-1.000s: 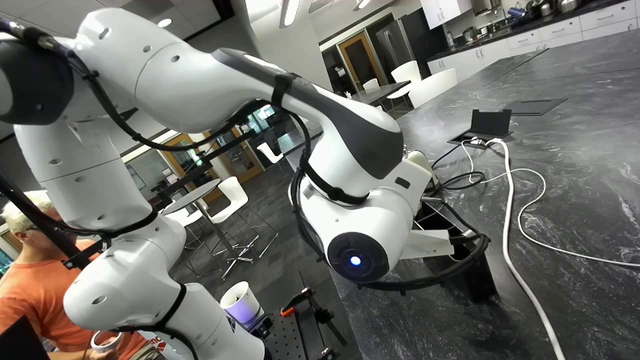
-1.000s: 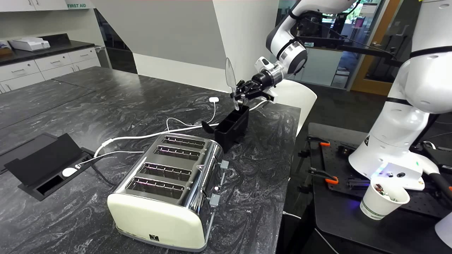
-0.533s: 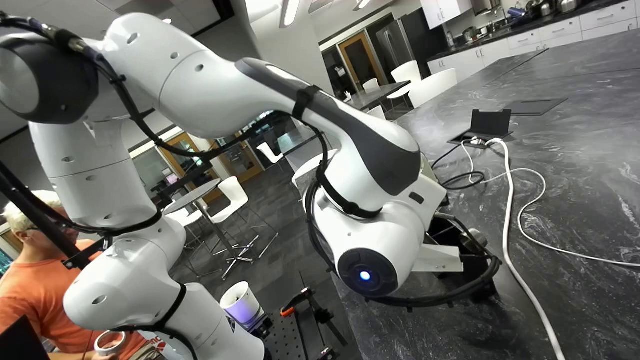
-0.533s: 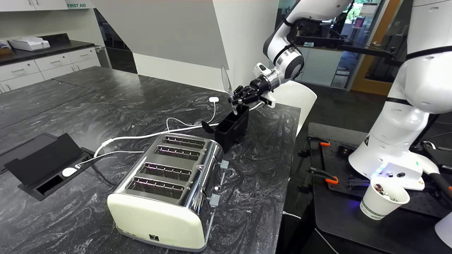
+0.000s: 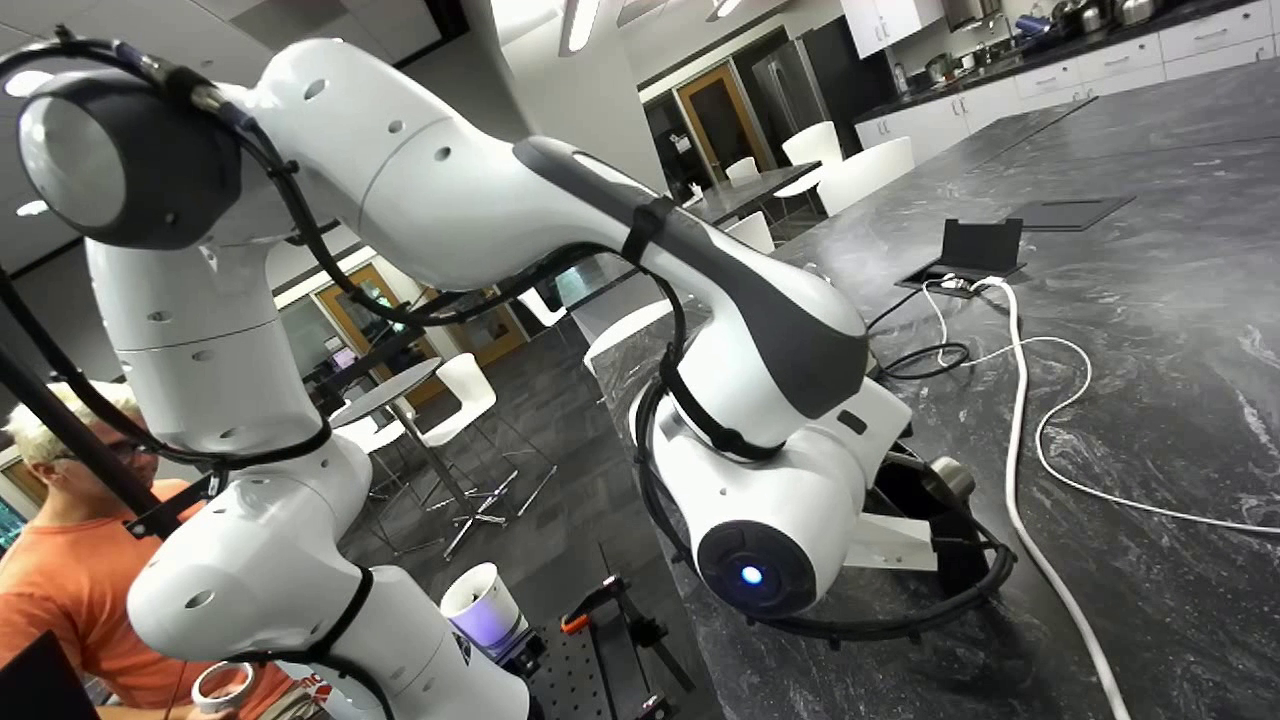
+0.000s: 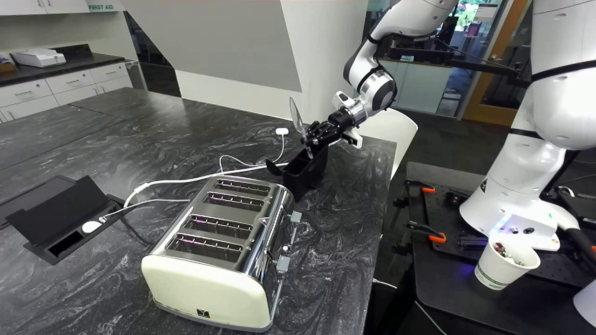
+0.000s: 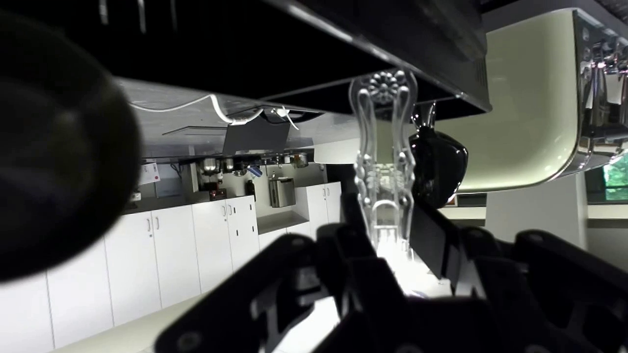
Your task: Put the black spoon in the cutlery holder followed by the clear butter knife
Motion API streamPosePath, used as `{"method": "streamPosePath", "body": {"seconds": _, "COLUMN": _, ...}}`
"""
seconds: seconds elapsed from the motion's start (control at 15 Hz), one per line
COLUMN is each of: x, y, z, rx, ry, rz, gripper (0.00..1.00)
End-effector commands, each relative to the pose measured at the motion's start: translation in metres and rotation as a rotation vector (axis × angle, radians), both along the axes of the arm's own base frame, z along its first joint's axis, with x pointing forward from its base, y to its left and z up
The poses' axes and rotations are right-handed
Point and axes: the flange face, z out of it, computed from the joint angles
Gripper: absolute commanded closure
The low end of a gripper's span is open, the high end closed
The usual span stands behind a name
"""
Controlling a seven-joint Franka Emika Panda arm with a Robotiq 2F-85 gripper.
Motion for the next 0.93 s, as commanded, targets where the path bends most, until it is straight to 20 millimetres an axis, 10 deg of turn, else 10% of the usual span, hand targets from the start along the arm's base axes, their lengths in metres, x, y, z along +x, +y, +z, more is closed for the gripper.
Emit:
{"method": "streamPosePath", "body": {"seconds": 0.0, "x": 0.010, "y": -0.001, "z": -0.005, "rx": -0.031, "ry": 0.013, "rz": -0.018, "gripper": 0.93}}
{"method": "streamPosePath", "body": {"seconds": 0.4, "x": 0.020, "y": -0.003, "z": -0.007, "rx": -0.076, "ry": 0.023, "rz": 0.008, "gripper": 0.93}}
{"method": "streamPosePath", "body": {"seconds": 0.53, "x": 0.025, "y": -0.002, "z": -0.005, "rx": -0.080, "ry": 0.013, "rz": 0.024, "gripper": 0.46}}
{"method": "streamPosePath", "body": {"seconds": 0.87, "x": 0.030, "y": -0.011, "z": 0.004, "rx": -0.102, "ry": -0.002, "rz": 0.040, "gripper": 0.16}}
